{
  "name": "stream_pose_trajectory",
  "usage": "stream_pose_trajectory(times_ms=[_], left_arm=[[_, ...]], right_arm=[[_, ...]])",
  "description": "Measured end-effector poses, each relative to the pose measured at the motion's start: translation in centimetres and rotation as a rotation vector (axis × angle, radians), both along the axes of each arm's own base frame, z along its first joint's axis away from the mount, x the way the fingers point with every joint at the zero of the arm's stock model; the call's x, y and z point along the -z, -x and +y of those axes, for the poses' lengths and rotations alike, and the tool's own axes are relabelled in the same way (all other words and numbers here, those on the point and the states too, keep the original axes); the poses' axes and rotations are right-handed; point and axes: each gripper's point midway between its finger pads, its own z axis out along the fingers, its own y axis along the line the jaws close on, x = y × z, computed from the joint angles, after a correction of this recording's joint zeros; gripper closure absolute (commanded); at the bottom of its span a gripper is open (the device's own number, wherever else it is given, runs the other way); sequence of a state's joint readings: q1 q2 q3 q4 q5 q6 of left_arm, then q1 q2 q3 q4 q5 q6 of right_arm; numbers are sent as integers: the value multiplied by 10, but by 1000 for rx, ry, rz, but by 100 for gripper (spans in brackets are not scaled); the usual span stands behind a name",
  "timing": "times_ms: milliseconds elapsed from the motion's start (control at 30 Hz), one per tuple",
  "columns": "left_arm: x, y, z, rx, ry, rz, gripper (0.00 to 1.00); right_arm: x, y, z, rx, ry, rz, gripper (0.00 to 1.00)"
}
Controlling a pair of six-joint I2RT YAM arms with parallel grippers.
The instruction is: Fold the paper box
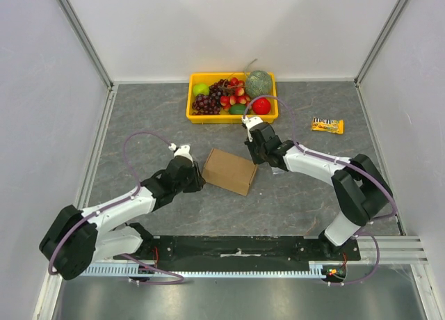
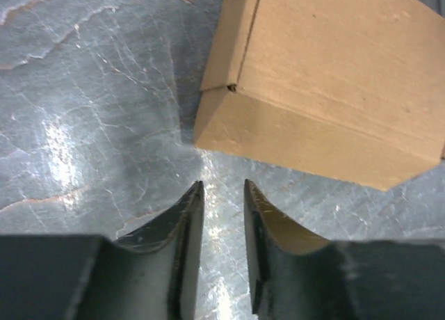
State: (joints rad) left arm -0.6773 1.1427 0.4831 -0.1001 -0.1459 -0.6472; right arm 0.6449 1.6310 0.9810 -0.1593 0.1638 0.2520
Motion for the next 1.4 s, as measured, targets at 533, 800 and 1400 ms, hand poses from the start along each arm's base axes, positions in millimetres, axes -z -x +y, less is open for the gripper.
stream_pose_trajectory(times_ms=[533,800,1400], left_arm=[[0,26,-13,83,94,35,98],[18,35,-28,145,96,103,98],[24,28,-69,229,80,150,98]], right_arm=[[39,34,-6,-88,59,167,90],[40,68,-5,-115,-28,250,89],[42,97,4,-142,-141,333,88]])
